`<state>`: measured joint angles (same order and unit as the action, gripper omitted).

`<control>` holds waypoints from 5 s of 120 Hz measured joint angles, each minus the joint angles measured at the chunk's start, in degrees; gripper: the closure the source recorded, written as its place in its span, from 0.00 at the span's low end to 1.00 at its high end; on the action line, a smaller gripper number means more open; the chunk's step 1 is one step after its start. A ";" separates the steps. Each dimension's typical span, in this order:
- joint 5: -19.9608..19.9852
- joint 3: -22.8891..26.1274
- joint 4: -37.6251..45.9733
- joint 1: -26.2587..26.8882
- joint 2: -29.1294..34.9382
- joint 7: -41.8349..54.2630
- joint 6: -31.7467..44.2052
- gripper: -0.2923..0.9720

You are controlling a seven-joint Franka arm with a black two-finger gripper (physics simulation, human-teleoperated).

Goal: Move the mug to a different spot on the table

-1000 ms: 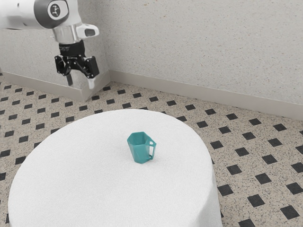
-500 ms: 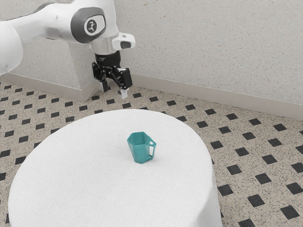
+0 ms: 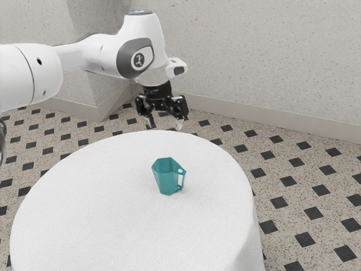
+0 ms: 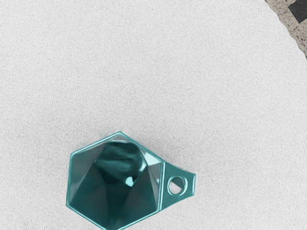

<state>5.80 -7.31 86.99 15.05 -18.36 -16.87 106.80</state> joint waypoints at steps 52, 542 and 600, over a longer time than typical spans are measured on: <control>1.50 -0.15 0.26 0.64 -5.93 -49.50 4.14 0.24; -17.83 -4.48 7.88 10.21 -4.59 -98.02 -8.48 0.80; -19.04 -6.09 11.96 10.89 -3.04 -99.11 -13.87 0.80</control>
<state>-13.24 -13.39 98.95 25.94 -21.41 -115.98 92.93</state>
